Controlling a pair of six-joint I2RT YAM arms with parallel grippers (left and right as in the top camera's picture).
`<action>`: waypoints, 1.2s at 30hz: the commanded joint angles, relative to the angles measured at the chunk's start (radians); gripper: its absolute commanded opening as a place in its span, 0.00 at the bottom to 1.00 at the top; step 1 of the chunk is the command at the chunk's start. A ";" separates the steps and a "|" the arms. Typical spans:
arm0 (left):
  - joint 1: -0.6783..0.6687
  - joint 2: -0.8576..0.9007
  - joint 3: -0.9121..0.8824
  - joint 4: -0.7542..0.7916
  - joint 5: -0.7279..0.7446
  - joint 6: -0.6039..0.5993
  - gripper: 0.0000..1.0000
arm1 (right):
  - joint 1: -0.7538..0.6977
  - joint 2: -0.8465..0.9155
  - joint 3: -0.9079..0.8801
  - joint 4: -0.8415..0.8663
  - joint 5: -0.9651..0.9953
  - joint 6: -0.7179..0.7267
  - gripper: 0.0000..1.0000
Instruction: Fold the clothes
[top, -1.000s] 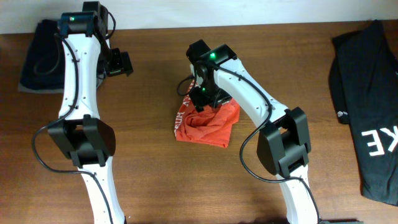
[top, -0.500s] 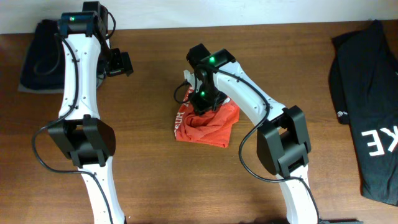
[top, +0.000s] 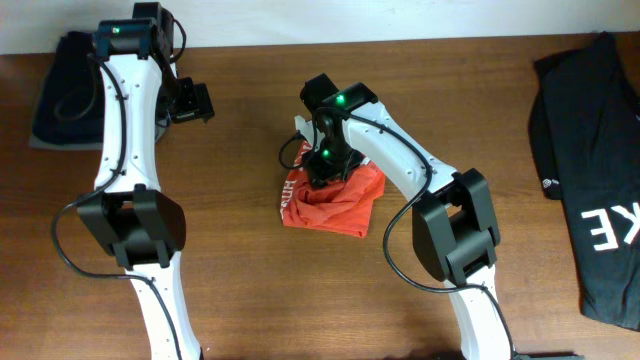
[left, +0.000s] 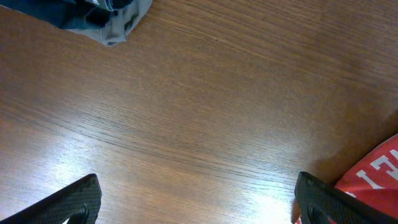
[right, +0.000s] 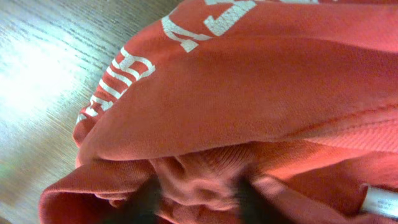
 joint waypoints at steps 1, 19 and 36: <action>-0.002 -0.008 -0.009 -0.002 -0.015 -0.012 0.99 | -0.003 -0.003 -0.009 0.009 -0.032 0.001 0.16; -0.002 -0.008 -0.009 -0.002 -0.015 -0.012 0.99 | -0.024 -0.167 0.079 -0.165 0.121 0.217 0.04; -0.002 -0.008 -0.009 -0.002 -0.015 -0.012 0.99 | -0.033 -0.202 0.078 -0.441 0.238 0.317 0.12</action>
